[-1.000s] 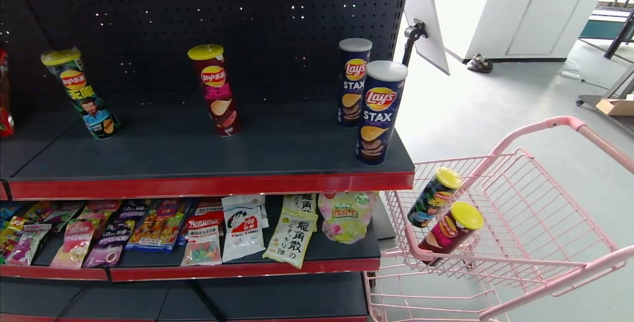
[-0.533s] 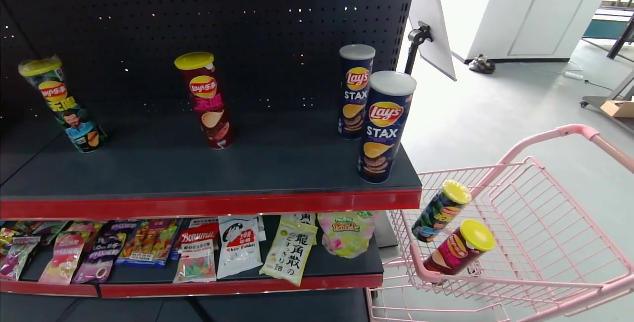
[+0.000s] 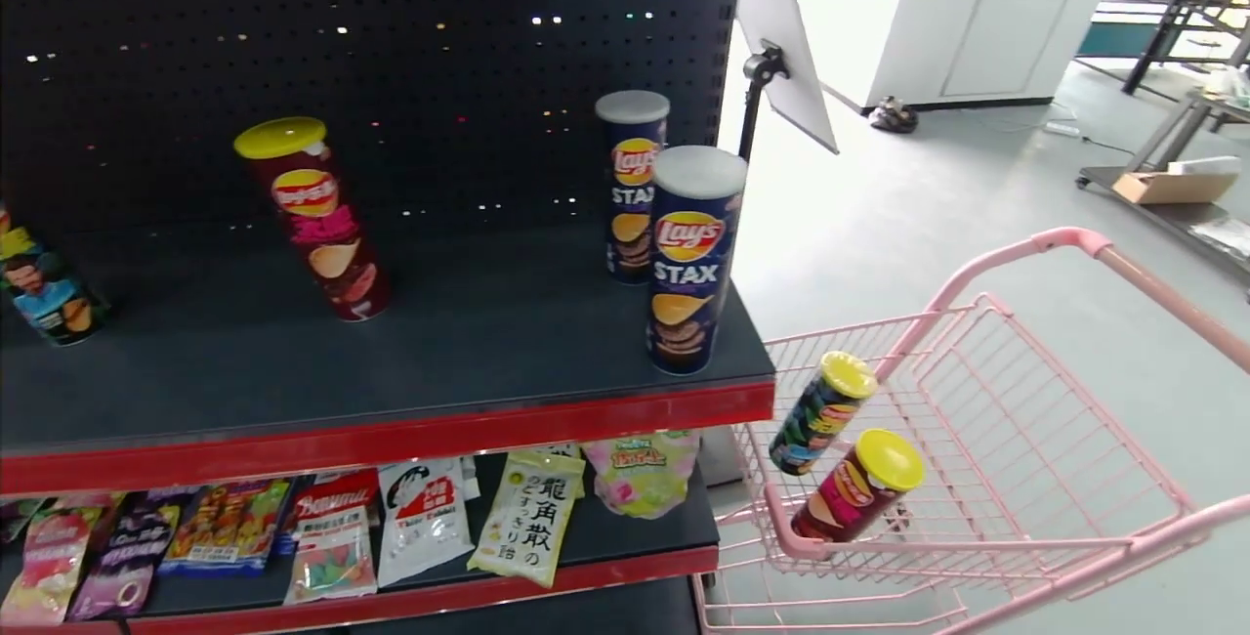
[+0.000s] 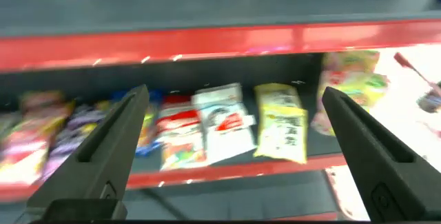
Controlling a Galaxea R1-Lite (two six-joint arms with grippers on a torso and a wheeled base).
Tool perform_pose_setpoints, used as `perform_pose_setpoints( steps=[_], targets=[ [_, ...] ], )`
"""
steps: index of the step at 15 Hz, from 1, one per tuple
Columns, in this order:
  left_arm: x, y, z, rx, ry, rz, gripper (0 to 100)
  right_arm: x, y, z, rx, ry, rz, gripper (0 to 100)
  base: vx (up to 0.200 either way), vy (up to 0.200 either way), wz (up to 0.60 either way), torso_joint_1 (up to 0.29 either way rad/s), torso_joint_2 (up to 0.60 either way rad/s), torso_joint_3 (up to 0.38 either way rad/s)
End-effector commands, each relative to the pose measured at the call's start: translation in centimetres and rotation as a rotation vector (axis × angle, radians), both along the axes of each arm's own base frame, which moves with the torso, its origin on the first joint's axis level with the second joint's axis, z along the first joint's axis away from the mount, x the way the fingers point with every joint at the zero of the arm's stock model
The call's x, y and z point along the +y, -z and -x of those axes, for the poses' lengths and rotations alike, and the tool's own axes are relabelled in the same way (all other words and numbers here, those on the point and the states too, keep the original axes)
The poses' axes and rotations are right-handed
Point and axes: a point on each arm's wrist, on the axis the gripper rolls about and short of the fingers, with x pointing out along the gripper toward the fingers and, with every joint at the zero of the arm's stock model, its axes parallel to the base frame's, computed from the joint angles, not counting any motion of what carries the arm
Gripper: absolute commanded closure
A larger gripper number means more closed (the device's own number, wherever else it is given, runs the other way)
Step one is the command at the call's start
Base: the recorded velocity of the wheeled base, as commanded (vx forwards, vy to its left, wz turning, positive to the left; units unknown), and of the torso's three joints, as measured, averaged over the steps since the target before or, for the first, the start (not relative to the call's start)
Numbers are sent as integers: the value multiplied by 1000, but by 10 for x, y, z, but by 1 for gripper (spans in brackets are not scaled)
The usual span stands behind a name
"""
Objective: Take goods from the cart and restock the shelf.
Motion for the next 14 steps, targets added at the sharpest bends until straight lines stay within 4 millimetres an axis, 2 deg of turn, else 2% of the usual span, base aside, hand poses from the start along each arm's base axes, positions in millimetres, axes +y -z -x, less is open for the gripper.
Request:
perform_pose_setpoints(
  steps=[1, 4, 9, 14],
  targets=[
    [0, 0, 0, 0, -1, 1, 0, 0, 0, 0, 1, 0, 0, 0, 0, 0, -600, 7, 7, 2],
    [0, 0, 0, 0, -1, 1, 0, 0, 0, 0, 1, 0, 0, 0, 0, 0, -600, -2, 4, 4],
    [0, 0, 0, 0, -1, 1, 0, 0, 0, 0, 0, 0, 0, 0, 0, 0, 0, -10, 16, 16],
    [0, 0, 0, 1, -1, 1, 0, 0, 0, 0, 0, 0, -1, 0, 0, 0, 0, -136, 341, 206]
  ],
)
